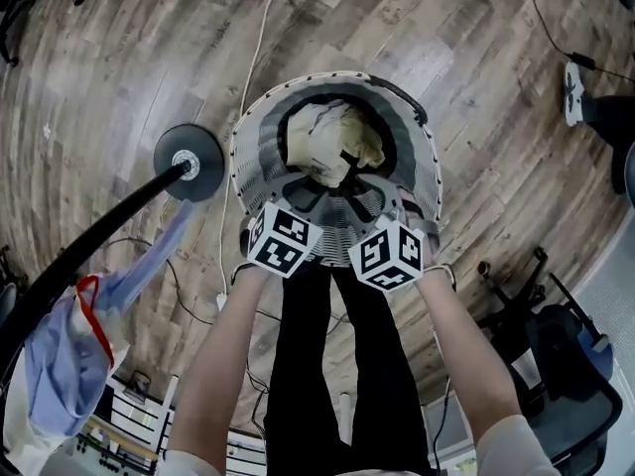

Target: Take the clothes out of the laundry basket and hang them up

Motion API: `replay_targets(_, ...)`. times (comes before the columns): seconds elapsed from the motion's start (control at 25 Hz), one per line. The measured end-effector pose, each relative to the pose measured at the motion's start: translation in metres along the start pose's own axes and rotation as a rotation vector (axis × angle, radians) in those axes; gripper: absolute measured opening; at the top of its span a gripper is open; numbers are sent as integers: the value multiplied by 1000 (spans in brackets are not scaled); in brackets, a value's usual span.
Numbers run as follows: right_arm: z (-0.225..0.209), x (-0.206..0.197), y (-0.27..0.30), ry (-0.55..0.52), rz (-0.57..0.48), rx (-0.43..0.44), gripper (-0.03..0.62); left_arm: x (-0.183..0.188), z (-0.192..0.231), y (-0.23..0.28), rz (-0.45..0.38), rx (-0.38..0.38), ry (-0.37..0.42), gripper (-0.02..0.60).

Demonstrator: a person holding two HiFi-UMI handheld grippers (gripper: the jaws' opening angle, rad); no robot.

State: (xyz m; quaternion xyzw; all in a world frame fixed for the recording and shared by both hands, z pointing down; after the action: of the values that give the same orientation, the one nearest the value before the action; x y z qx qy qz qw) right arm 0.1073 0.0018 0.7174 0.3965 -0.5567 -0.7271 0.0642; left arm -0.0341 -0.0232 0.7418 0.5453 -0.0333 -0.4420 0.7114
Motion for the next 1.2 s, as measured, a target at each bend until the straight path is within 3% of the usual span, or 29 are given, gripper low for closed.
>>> replay_targets(0.2, 0, -19, 55, 4, 60, 18, 160, -9, 30, 51, 76, 23, -32, 179)
replay_targets(0.44, 2, -40, 113, 40, 131, 29, 164, -24, 54, 99, 169, 40, 8, 189)
replay_targets(0.64, 3, -61, 158, 89, 158, 37, 173, -37, 82, 136, 188, 29, -58, 193)
replay_targets(0.92, -15, -90, 208, 166, 195, -47, 172, -54, 109, 172, 259, 64, -111, 209)
replay_targets(1.08, -17, -109, 235, 138, 240, -87, 175, -65, 120, 188, 277, 75, -165, 235)
replay_targets(1.2, -17, -119, 256, 90, 268, -121, 176, -69, 123, 199, 292, 80, -161, 235)
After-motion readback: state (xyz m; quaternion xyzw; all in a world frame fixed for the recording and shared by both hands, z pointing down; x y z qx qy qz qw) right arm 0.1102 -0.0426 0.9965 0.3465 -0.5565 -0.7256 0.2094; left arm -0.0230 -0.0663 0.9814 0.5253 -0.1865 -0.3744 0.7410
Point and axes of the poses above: the fingertips, and each gripper's own axes: y forward along the fingers, z to its left, x out of its top, the point moved 10 cm from there along -y, backward along the fingers, and after that the axes turned 7 degrees about -x, right-handed, at the moved point
